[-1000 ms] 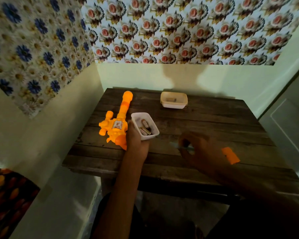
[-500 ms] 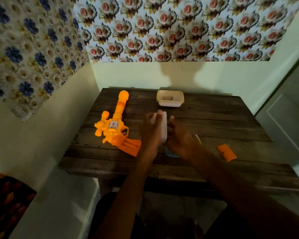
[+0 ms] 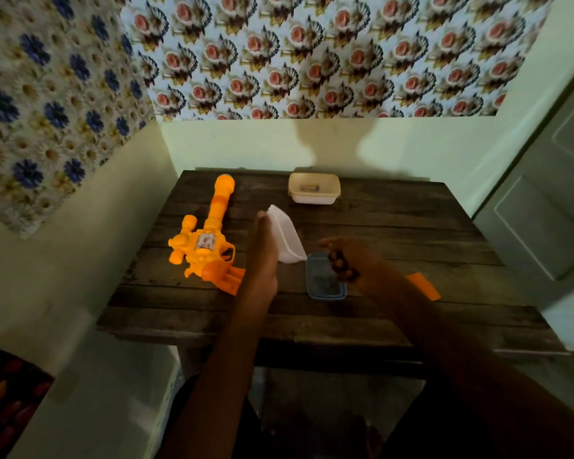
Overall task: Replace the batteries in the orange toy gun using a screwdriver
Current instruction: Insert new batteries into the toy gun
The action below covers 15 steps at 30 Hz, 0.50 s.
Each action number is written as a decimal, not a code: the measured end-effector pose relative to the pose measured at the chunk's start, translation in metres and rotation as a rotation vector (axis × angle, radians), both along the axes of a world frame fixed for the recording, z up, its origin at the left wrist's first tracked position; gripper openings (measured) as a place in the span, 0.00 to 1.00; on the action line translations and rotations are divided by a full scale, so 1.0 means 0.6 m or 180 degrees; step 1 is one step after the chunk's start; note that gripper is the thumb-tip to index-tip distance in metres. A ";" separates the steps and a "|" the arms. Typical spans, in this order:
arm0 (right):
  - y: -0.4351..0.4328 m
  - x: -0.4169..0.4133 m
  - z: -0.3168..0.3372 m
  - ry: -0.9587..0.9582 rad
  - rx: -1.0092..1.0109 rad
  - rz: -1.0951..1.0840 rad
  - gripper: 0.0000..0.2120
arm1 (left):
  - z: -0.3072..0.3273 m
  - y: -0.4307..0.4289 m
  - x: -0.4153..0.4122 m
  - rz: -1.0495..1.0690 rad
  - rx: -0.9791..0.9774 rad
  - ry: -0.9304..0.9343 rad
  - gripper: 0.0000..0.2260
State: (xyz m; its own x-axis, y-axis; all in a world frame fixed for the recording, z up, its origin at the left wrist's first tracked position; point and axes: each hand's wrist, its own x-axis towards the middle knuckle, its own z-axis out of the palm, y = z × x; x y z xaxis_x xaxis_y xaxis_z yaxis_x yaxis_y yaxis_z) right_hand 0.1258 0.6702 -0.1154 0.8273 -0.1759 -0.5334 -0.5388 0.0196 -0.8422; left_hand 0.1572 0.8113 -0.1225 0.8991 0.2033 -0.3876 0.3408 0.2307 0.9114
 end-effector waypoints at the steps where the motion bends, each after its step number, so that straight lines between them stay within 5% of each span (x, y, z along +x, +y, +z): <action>1: -0.007 -0.007 0.010 -0.0065 -0.0359 0.0260 0.10 | -0.004 0.004 -0.002 -0.0061 -0.0050 0.0080 0.23; 6: -0.021 -0.026 0.017 0.0143 -0.0901 0.0905 0.20 | -0.018 -0.005 -0.022 -0.0618 -0.1146 0.0046 0.23; 9: -0.017 -0.021 0.005 0.0127 -0.1122 0.0915 0.17 | -0.018 -0.015 -0.023 -0.0658 -0.1179 0.0315 0.22; 12: -0.028 -0.006 -0.011 -0.0277 -0.1194 0.0574 0.12 | -0.026 -0.020 -0.020 -0.0623 -0.0514 0.0177 0.19; 15: -0.060 0.019 -0.021 -0.0611 -0.1424 0.0110 0.11 | -0.048 -0.014 -0.019 -0.0792 0.1243 -0.0242 0.11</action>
